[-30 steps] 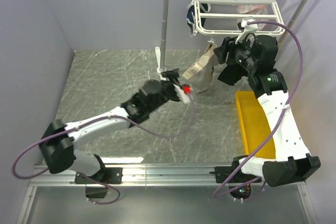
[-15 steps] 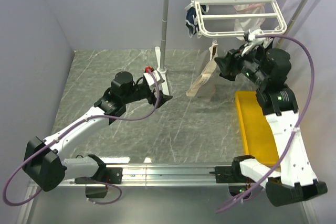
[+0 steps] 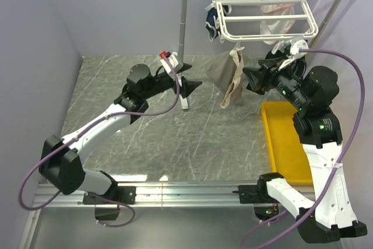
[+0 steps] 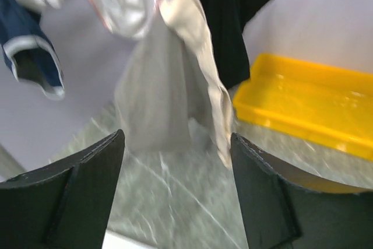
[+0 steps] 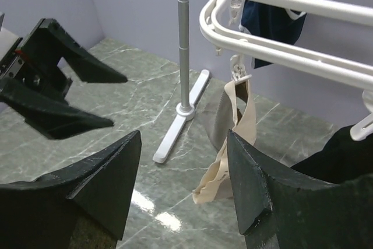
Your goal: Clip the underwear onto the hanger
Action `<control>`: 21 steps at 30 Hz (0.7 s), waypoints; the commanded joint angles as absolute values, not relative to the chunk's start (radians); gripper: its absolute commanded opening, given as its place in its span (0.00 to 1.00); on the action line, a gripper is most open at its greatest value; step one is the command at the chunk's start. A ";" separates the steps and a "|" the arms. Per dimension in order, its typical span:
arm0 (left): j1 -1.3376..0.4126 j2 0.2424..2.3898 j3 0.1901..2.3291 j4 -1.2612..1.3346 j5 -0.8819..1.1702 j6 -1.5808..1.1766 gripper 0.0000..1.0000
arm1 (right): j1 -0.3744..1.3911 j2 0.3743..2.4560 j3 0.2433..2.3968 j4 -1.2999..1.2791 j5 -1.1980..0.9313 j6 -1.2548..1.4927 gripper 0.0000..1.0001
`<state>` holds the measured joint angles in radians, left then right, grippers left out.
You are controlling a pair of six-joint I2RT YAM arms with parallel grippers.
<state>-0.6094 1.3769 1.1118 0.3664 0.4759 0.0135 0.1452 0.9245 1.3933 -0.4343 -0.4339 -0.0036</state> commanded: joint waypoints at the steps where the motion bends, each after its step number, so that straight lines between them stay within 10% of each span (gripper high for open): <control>1: -0.586 1.454 1.221 0.552 0.524 0.006 0.77 | 0.140 0.930 1.422 -0.411 -0.402 0.063 0.67; 21: -0.485 2.100 1.936 0.807 0.630 -0.175 0.60 | 0.138 1.081 1.637 -0.436 -0.368 0.009 0.63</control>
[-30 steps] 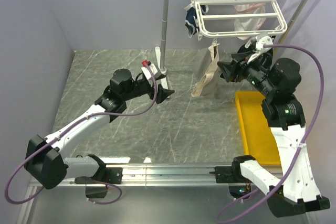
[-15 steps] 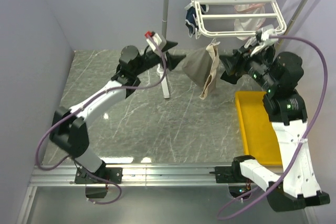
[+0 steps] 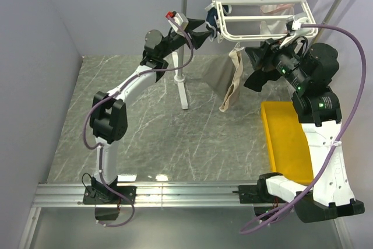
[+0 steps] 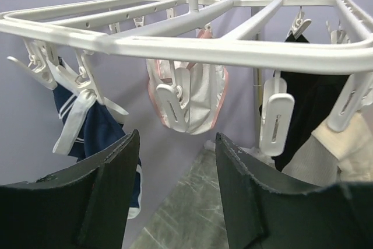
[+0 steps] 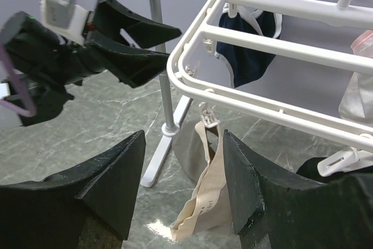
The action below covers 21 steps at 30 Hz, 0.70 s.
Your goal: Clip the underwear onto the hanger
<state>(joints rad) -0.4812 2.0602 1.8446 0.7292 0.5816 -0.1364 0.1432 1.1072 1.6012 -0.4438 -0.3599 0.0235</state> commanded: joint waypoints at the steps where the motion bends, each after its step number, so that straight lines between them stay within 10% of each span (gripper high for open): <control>1: -0.486 2.114 1.950 0.808 0.626 -0.192 0.61 | 0.140 1.078 1.637 -0.440 -0.370 0.009 0.63; 21: -0.535 2.299 2.152 0.835 0.580 -0.267 0.69 | 0.138 1.034 1.608 -0.474 -0.345 -0.034 0.63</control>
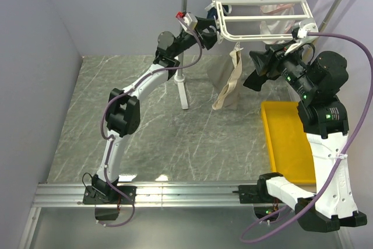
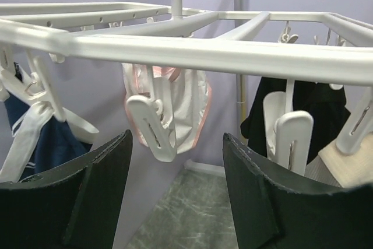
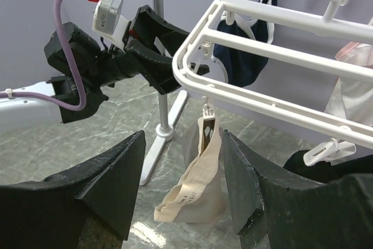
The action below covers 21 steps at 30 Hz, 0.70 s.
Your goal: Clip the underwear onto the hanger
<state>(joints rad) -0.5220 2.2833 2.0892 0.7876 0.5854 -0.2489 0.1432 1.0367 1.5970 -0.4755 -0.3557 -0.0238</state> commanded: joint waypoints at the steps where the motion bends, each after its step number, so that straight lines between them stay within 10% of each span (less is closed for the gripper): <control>1: -0.537 2.306 2.161 0.831 0.572 -0.271 0.69 | 0.138 1.035 1.609 -0.472 -0.347 -0.032 0.63; 8: -0.540 2.350 2.253 0.811 0.525 -0.301 0.56 | 0.140 1.028 1.609 -0.480 -0.339 -0.037 0.63; 18: -0.537 2.274 2.192 0.785 0.566 -0.276 0.02 | 0.138 1.023 1.617 -0.477 -0.345 -0.041 0.63; 21: -0.538 2.214 2.142 0.752 0.594 -0.227 0.01 | 0.140 1.022 1.612 -0.466 -0.350 -0.040 0.63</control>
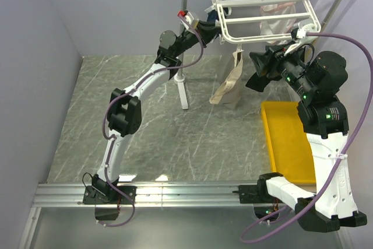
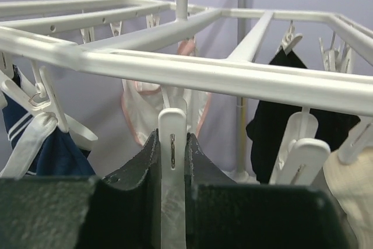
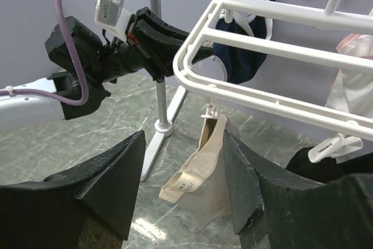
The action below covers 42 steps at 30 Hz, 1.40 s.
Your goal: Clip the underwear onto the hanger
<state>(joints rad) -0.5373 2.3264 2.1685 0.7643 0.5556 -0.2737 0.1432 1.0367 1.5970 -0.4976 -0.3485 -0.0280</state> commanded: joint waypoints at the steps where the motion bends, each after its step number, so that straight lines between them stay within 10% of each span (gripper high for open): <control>1: -0.537 2.197 2.111 0.744 0.603 -0.215 0.00 | 0.138 1.020 1.609 -0.465 -0.353 -0.041 0.63; 42: -0.635 1.815 1.901 0.495 0.770 0.106 0.01 | 0.107 1.022 1.565 -0.345 -0.256 -0.038 0.57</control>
